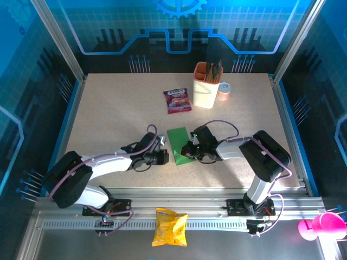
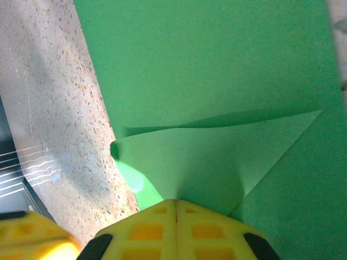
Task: Fold a paper plane with a square sheet of paper (pick it up from the middle)
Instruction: Fold the triangle a second time at the center of the table.
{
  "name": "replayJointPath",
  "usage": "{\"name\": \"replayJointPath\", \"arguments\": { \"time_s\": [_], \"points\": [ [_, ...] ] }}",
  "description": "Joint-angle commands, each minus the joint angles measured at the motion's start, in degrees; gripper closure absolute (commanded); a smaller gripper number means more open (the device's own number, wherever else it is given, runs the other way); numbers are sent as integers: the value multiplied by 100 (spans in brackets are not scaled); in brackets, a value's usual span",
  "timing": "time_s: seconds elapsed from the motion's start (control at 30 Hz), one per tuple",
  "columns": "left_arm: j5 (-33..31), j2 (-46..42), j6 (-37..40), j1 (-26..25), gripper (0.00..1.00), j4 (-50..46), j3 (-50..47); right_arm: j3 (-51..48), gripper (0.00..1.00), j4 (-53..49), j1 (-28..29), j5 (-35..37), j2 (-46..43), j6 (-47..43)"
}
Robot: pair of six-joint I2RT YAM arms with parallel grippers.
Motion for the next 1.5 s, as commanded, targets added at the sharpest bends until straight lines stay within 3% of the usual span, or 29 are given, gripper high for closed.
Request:
{"name": "replayJointPath", "arguments": {
  "time_s": [0.0,0.23,0.73,0.97,1.1,1.17,1.47],
  "points": [
    [535,454,-3,106,100,304,550,-261,100,-508,119,451,93,126],
    [636,1140,95,119,100,497,1010,-341,100,-477,176,492,15,175],
    [59,1807,-116,303,100,458,1076,-404,100,-452,192,478,-7,207],
    [111,2007,6,313,100,314,1223,-182,100,-620,127,244,-266,19],
    [168,2060,51,314,100,269,1218,43,66,-1041,-85,209,-837,-351],
    [186,2073,51,312,100,277,1216,102,58,-1446,-239,323,-1139,-534],
    [214,2064,42,312,100,332,1125,-286,54,-2066,-766,453,-1748,-969]
  ]
}}
